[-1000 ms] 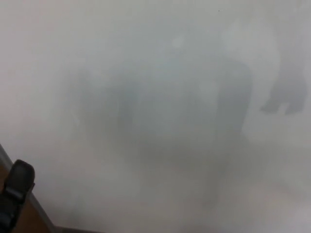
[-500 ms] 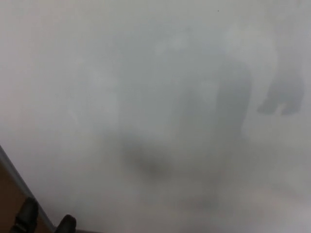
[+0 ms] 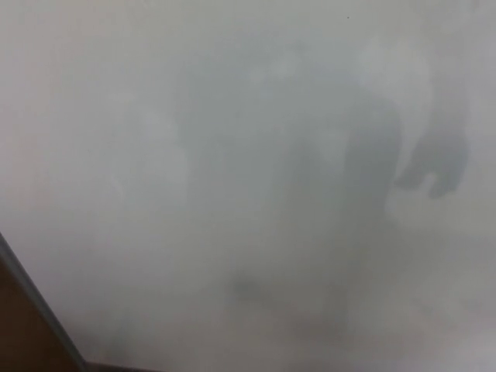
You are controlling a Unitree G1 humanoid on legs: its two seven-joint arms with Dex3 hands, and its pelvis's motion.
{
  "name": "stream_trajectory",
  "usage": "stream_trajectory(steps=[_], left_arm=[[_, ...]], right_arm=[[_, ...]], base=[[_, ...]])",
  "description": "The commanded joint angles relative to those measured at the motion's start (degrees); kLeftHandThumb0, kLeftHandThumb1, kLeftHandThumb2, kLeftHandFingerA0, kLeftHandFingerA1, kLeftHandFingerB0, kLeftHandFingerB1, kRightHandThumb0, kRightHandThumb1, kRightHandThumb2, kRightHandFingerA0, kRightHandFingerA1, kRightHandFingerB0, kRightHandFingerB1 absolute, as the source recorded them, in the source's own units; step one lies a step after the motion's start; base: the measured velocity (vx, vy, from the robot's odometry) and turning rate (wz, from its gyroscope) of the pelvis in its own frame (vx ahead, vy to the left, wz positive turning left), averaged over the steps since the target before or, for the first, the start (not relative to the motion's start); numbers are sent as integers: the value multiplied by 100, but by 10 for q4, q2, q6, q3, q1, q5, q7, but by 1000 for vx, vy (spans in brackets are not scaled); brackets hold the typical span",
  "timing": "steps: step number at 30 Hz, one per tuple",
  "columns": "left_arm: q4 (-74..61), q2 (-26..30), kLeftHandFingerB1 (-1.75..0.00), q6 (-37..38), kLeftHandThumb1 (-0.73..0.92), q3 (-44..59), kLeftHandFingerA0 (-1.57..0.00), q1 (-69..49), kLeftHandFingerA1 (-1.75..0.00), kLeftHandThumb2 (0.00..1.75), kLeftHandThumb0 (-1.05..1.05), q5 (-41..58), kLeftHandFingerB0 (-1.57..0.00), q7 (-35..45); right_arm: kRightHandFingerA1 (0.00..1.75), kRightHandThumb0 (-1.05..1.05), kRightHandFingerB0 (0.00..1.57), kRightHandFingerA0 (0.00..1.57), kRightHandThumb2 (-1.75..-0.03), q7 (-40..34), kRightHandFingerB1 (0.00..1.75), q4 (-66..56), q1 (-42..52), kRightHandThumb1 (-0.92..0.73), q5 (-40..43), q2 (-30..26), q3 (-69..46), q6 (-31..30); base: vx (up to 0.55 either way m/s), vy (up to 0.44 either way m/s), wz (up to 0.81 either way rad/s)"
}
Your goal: A magnetic marker holder is on the left hand side of the white board, the robot put the index and middle finger into the opening of the container and pull off the magnetic holder and hand it to a human on the left hand side.
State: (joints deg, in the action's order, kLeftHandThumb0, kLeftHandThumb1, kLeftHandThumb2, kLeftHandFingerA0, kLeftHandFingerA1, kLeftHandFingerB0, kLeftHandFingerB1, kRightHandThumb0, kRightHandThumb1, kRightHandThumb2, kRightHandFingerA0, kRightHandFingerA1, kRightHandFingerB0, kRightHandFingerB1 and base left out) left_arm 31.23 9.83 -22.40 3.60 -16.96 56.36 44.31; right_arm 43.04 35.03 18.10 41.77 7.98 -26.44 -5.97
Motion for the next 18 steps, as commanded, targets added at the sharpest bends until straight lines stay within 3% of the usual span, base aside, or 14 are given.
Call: stream_trajectory(steps=[1, 18], left_arm=[[128, -4, -46, 238, 49, -31, -7, 39, -51, 97, -10, -233, -7, -150], [190, -14, -45, 243, 48, 21, -3, 65, -49, 95, -15, -220, -3, -115]], right_arm=[[50, -59, 50, 62, -65, -38, 37, 119, -58, -79, -51, -41, -1, 40], [50, -59, 48, 60, -64, -9, 37, 201, -99, -77, -58, -55, -7, 68]], base=[[0, 0, 0], [0, 0, 0]])
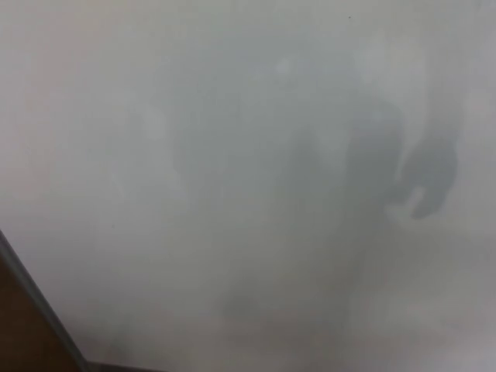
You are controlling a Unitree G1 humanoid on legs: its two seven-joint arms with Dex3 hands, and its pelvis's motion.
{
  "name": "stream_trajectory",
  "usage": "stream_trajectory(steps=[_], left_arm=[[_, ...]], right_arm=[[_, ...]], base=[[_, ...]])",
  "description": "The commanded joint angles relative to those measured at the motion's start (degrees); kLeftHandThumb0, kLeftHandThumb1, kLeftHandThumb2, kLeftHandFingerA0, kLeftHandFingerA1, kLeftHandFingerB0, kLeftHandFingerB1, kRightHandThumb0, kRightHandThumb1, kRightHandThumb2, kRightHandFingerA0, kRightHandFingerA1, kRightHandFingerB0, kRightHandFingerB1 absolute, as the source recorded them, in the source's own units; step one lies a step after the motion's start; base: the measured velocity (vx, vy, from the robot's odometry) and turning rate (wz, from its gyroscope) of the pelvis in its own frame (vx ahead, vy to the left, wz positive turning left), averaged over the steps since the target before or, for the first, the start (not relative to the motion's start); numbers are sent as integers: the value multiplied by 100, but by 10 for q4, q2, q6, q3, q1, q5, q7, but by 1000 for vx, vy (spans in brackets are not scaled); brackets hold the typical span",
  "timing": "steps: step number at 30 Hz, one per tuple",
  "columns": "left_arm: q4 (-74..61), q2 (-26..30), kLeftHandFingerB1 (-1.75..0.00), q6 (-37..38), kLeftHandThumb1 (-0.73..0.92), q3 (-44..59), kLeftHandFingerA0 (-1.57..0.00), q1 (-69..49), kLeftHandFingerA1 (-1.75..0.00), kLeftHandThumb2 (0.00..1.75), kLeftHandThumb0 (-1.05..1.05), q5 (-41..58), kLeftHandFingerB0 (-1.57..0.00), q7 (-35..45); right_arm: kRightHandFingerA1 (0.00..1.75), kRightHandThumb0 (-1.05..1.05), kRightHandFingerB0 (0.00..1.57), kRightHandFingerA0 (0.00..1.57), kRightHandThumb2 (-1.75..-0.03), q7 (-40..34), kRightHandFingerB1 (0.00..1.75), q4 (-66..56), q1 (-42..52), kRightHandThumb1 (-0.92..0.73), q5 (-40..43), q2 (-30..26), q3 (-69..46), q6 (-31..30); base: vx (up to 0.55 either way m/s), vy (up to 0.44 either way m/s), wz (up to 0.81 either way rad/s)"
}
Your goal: A magnetic marker holder is on the left hand side of the white board, the robot put the index and middle finger into the opening of the container and pull off the magnetic holder and hand it to a human on the left hand side.
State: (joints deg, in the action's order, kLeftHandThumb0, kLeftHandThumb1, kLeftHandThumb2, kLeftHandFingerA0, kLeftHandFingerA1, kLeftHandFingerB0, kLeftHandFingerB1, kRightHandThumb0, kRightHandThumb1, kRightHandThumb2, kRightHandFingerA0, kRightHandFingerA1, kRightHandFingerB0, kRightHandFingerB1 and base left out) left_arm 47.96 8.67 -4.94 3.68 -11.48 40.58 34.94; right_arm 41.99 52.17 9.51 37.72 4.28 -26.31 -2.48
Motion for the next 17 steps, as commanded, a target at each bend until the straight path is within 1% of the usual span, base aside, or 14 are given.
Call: stream_trajectory(steps=[1, 8, 11, 12, 17], left_arm=[[26, -4, -46, 66, 48, 25, -2, 12, -49, 95, -14, -64, -3, -20], [41, -11, -46, 69, 44, 47, -2, 20, -49, 91, -16, -80, -3, -6], [46, -15, -45, 65, 44, 57, -1, 22, -49, 90, -16, -82, -3, 5], [50, -16, -46, 65, 41, 61, -2, 24, -49, 88, -19, -84, -4, 8], [53, -22, -45, 67, 42, 72, -2, 26, -49, 89, -19, -93, -4, 11]], right_arm=[[49, -59, 49, 60, -64, 3, 38, 35, -17, -77, -15, -19, -11, 30], [50, -58, 46, 60, -64, 6, 37, 46, -21, -79, -20, -20, -18, 40], [50, -58, 47, 62, -64, 5, 37, 47, -20, -79, -22, -20, -21, 42], [50, -58, 48, 62, -64, 5, 38, 47, -19, -79, -22, -21, -22, 42], [50, -57, 47, 60, -64, 8, 37, 47, -18, -79, -27, -21, -22, 49]], base=[[0, 0, 0], [0, 0, 0], [0, 0, 0], [0, 0, 0], [0, 0, 0]])
